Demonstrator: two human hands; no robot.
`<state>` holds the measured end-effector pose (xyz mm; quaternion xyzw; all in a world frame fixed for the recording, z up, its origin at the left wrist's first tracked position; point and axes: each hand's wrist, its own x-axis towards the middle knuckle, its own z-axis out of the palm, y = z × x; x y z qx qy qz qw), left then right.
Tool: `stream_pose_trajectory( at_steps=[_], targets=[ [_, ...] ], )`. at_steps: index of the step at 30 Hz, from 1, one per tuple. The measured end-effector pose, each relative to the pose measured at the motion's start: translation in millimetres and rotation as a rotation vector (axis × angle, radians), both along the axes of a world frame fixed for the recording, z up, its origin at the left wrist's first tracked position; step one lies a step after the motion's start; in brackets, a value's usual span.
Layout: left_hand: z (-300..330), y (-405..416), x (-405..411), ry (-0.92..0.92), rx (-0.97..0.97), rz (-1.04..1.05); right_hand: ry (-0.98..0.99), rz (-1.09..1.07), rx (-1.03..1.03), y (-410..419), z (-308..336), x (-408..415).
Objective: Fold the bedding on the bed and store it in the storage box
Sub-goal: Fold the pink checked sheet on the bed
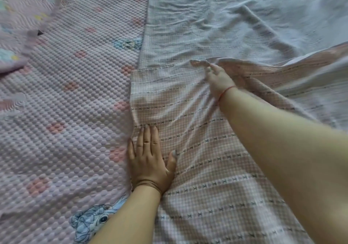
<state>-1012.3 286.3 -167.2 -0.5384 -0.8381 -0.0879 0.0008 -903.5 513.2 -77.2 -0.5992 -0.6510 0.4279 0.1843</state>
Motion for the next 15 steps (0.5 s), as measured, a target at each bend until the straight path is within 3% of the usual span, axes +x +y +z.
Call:
stream_pose_trajectory(
  at_steps=[3, 7, 15],
  targets=[
    [-2, -2, 0, -0.003, -0.007, -0.009, -0.342, 0.233, 0.195, -86, 0, 19],
    [2, 1, 0, -0.011, -0.023, 0.001, -0.709, 0.304, 0.058, -170, -33, 68],
    [3, 2, 2, -0.027, -0.041, 0.009, -0.727, 0.303, 0.125, -164, -64, 74]
  ],
)
